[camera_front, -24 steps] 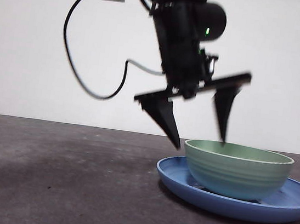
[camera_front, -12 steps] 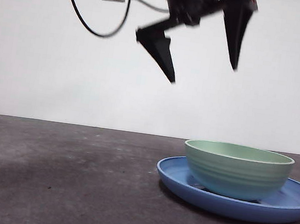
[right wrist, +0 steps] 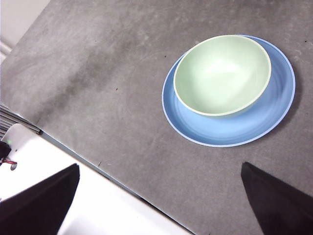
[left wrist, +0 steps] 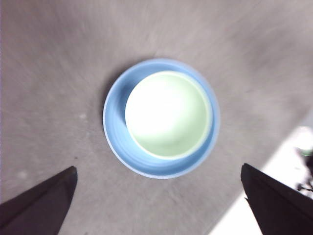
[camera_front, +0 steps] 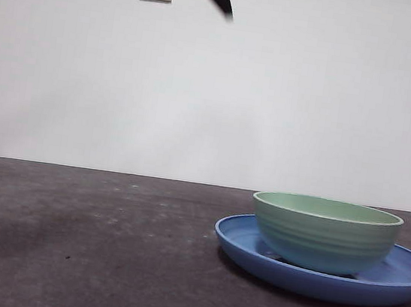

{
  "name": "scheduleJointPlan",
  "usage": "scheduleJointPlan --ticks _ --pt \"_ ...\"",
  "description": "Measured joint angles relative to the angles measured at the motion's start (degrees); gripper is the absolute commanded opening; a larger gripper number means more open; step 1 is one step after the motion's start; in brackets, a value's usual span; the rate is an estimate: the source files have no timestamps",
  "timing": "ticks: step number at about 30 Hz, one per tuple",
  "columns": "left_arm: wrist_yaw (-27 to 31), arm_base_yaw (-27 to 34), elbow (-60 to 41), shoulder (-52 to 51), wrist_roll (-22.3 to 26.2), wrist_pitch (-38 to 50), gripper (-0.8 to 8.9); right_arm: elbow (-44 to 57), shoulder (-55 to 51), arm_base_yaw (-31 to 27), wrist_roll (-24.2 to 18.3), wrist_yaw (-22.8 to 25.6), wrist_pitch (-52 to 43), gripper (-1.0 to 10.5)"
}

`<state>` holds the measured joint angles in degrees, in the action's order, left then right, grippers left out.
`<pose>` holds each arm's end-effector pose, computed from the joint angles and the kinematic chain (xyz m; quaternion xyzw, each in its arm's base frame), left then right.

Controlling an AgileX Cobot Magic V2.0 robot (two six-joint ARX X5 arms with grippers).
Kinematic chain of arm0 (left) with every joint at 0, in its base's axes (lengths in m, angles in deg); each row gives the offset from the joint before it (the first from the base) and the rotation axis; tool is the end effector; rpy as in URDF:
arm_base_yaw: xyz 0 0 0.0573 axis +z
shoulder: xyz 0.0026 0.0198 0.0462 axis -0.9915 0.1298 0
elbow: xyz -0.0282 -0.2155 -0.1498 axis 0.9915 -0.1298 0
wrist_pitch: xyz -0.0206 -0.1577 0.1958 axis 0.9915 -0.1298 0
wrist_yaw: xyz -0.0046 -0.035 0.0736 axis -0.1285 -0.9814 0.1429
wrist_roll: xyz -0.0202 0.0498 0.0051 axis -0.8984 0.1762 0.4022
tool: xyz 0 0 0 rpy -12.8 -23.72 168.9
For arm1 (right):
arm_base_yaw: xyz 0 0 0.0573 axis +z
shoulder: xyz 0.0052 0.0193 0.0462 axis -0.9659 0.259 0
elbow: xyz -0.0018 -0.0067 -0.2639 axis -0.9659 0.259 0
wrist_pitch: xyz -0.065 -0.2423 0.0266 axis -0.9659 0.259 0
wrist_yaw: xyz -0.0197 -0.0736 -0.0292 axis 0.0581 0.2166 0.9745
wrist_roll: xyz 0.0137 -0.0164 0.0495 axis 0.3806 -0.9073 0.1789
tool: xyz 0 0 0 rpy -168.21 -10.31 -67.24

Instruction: Place the green bowl on the blue plate

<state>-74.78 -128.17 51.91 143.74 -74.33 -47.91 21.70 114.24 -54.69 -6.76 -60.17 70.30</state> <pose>0.2475 -0.2593 0.4237 0.1115 0.4803 -0.3747 0.7852 0.0468 0.0294 0.3139 0.1067 0.3724 0.3085 0.8688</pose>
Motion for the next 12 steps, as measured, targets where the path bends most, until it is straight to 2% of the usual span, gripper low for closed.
scheduleJointPlan --ticks 7,12 --pt "-0.02 0.02 -10.19 -14.69 2.67 0.0 5.77 0.0 0.0 0.0 -0.02 0.0 -0.37 5.8" --pt "0.0 0.02 -23.28 -26.23 3.3 1.6 5.77 0.0 0.0 0.0 -0.02 0.02 -1.57 5.8"
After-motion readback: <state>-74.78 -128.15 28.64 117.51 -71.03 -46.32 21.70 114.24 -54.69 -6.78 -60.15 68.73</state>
